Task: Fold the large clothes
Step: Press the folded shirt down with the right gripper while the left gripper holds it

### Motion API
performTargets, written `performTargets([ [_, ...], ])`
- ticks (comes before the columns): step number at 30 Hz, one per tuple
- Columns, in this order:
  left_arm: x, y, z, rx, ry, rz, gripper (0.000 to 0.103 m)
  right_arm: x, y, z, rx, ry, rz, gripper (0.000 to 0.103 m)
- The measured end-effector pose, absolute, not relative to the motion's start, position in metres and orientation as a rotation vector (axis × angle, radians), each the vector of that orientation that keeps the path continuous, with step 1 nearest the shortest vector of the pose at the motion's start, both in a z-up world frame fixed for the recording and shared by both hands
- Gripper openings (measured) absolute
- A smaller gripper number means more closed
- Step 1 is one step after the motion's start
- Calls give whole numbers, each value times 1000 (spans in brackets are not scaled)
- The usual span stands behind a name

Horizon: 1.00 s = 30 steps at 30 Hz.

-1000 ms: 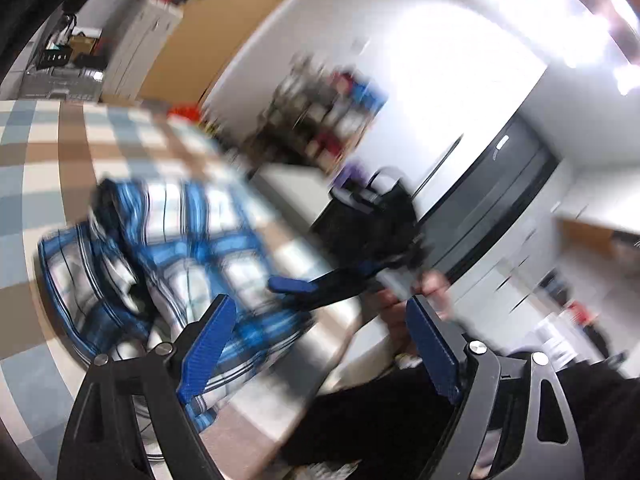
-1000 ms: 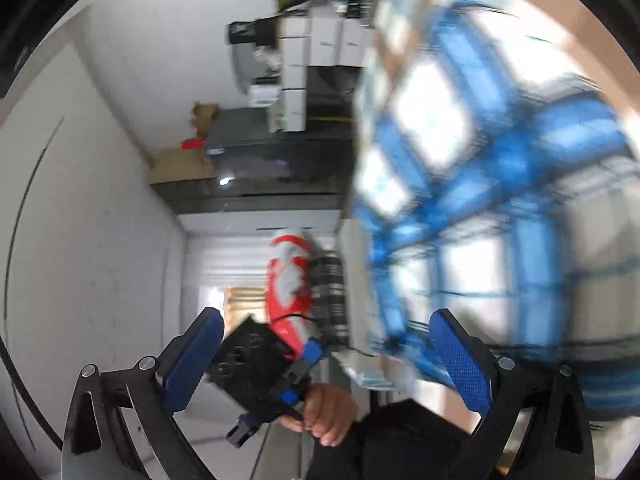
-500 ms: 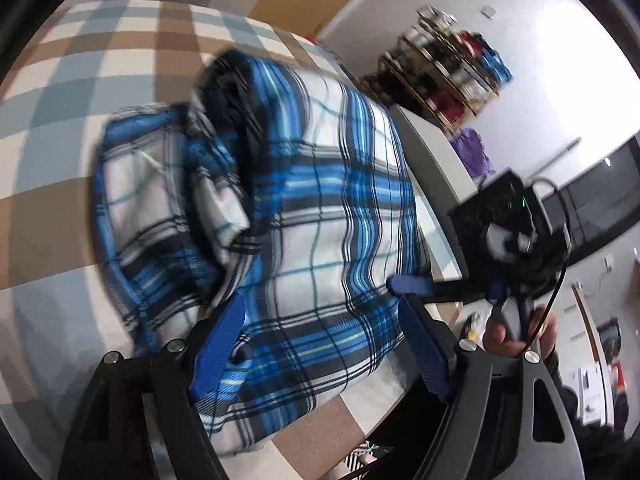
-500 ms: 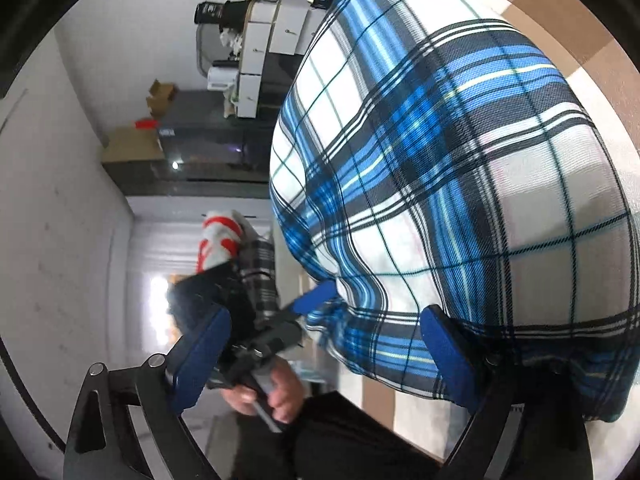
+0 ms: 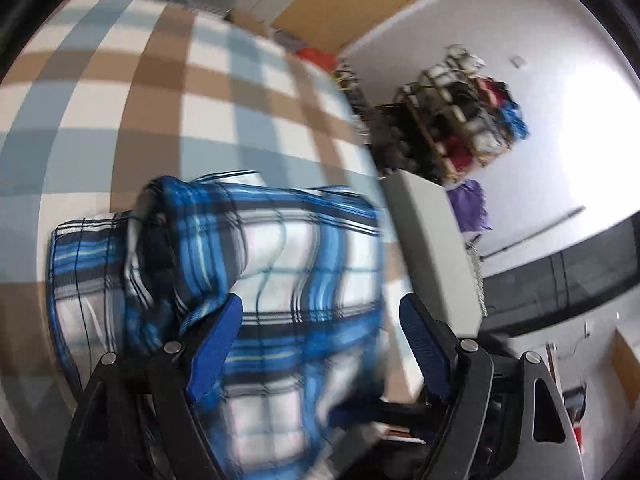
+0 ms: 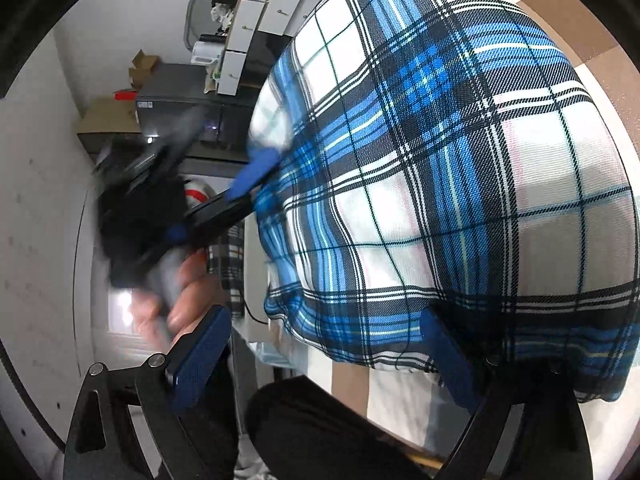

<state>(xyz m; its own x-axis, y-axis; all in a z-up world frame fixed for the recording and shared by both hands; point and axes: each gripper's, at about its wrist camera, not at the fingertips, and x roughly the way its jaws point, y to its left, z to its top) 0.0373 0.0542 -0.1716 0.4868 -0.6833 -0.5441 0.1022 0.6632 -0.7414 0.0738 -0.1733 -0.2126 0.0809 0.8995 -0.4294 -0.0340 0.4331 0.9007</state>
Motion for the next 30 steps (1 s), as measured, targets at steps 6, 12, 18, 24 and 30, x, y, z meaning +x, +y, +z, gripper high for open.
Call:
performTargets([
  [6,24,72,-183,-766,904,-569,77,75,-179,-215,880,1315,871,94],
  [12,3,79,-151,-739,903,-511,77,78,-181,-213,869,1323,880,96],
  [18,37,75,-153,-772,924,-459,77,79,-180,-213,862,1321,879,96],
  [24,33,82,-177,-804,911,-485,77,76,-183,-215,857,1325,896,96],
  [30,-16,82,-160,-781,887,-457,77,76,-202,-192,852,1248,910,100],
])
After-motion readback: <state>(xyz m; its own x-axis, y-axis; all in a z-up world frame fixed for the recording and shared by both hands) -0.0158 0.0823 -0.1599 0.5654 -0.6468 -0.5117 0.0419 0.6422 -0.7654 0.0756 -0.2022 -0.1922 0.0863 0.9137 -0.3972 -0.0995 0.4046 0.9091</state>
